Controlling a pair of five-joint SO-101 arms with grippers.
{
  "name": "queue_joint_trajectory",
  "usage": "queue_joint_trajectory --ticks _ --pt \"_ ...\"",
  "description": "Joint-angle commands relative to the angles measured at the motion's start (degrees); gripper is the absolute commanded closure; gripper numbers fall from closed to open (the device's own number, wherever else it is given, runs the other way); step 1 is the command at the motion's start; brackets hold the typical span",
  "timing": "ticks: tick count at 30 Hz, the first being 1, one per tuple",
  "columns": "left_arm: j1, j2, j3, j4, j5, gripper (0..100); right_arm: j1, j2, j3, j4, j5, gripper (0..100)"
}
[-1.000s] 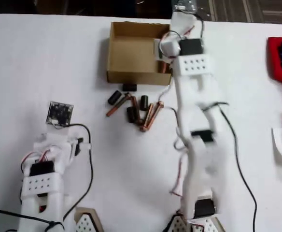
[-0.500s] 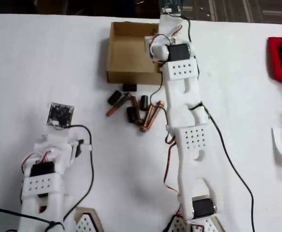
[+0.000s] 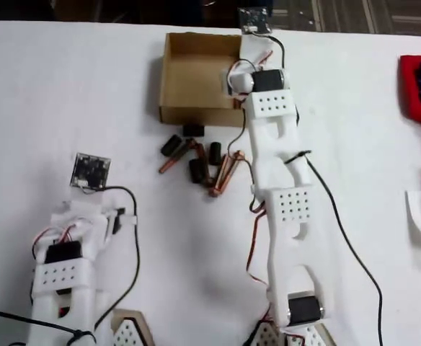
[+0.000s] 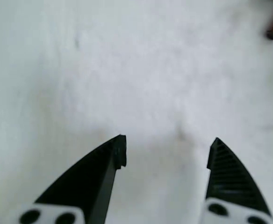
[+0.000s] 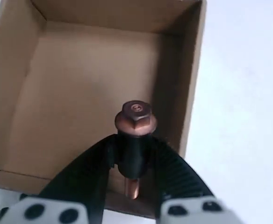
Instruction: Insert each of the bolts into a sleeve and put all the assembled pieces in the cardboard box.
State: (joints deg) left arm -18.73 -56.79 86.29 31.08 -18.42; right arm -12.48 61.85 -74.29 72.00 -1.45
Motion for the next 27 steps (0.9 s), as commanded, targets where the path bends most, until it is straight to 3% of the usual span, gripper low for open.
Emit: queue_joint_trajectory --ticks 1,22,27 --pt "-0.2 -1.1 -0.3 -0.4 -0.4 71 1.3 -1.3 0.5 -1.4 0.6 97.8" --pt "-0.2 -1.1 -0.3 -0.4 -0.4 71 1.1 -1.2 9.7 -9.0 0.6 97.7" --pt "-0.2 -1.1 -0.3 -0.4 -0.4 71 1.0 -1.6 9.5 -9.0 0.6 85.3"
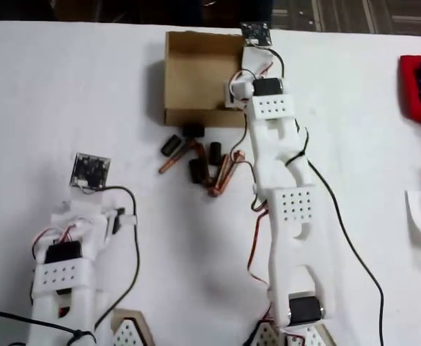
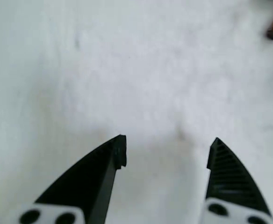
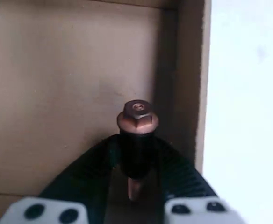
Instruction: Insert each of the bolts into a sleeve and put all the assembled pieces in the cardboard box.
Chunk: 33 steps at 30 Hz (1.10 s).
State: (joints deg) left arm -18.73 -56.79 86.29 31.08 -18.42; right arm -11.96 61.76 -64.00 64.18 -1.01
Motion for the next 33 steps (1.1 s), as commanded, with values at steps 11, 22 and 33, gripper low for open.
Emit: queue_joint_trajectory --ticks 11,22,33 --pt "-0.2 -1.1 -0.3 -0.4 -0.4 71 1.0 -1.4 -17.3 6.3 0.2 91.4" --pt "-0.2 -1.1 -0.3 -0.4 -0.4 71 10.7 6.0 -15.0 6.9 4.1 97.5" --pt "-0.2 -1.1 -0.3 -0.4 -0.4 71 4.2 11.3 -17.1 8.8 4.2 97.7"
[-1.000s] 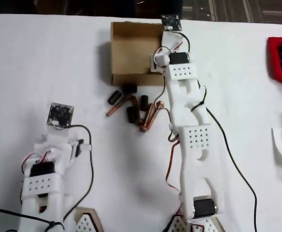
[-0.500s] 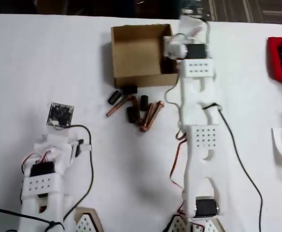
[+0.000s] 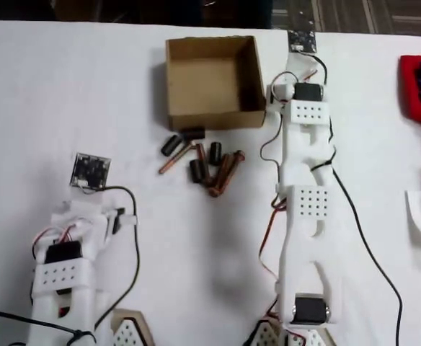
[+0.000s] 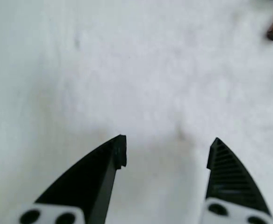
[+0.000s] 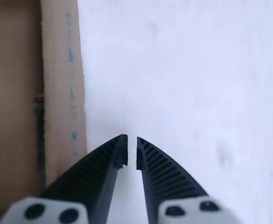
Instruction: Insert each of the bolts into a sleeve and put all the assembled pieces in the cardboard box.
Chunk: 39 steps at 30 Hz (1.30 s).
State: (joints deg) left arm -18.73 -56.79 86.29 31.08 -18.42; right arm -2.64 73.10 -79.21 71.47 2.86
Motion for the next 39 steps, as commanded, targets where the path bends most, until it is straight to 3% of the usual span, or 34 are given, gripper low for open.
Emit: queue_joint_trajectory --ticks 1,7,17,26,31,39 --pt "-0.2 -1.1 -0.3 -0.4 -0.4 71 -5.8 0.0 -2.7 2.4 0.4 97.7" --pt "-0.2 -1.1 -0.3 -0.4 -0.4 71 -6.0 0.2 -8.8 5.8 0.4 97.6" --pt "-0.2 -1.1 -0.3 -0.4 -0.4 71 -0.1 -2.7 -16.5 12.2 0.4 97.4" --pt "0.4 -1.0 -0.2 -1.1 -0.4 71 -2.8 -16.7 -15.4 30.2 0.3 97.4" --pt "1.5 -0.8 -0.2 -1.1 -0.4 71 -4.4 -23.4 -4.6 30.1 0.0 94.2" --pt "1.6 -0.8 -0.2 -1.1 -0.4 71 -11.7 -44.8 36.3 28.3 -1.2 90.8"
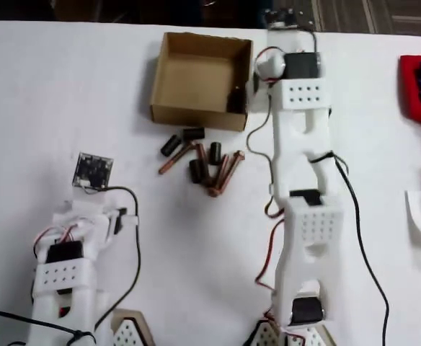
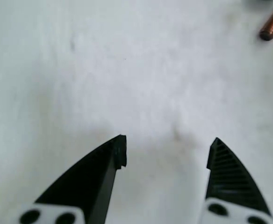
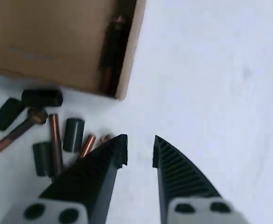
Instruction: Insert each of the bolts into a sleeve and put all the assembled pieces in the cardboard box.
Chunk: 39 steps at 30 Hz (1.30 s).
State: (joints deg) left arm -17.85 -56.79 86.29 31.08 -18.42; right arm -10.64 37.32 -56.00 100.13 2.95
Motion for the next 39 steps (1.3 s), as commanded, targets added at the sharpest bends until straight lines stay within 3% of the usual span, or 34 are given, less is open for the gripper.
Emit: queue_joint_trajectory --ticks 1,5,10,28,39 --pt "0.7 -0.8 -0.2 -1.1 -0.4 71 -5.0 -9.6 16.4 -1.3 -3.1 90.8" --pt "0.7 -0.8 -0.2 -1.1 -0.4 71 -9.5 -8.7 22.9 -7.4 -8.0 89.9" --pt "0.7 -0.8 -0.2 -1.1 -0.4 71 -13.6 -4.3 23.2 -13.1 -8.4 86.8" --pt "0.7 -0.8 -0.2 -1.1 -0.4 71 -13.9 8.0 23.2 -25.7 -8.4 88.2" --pt "0.7 -0.8 -0.2 -1.1 -0.4 71 -13.6 10.2 23.2 -24.7 -8.4 88.2"
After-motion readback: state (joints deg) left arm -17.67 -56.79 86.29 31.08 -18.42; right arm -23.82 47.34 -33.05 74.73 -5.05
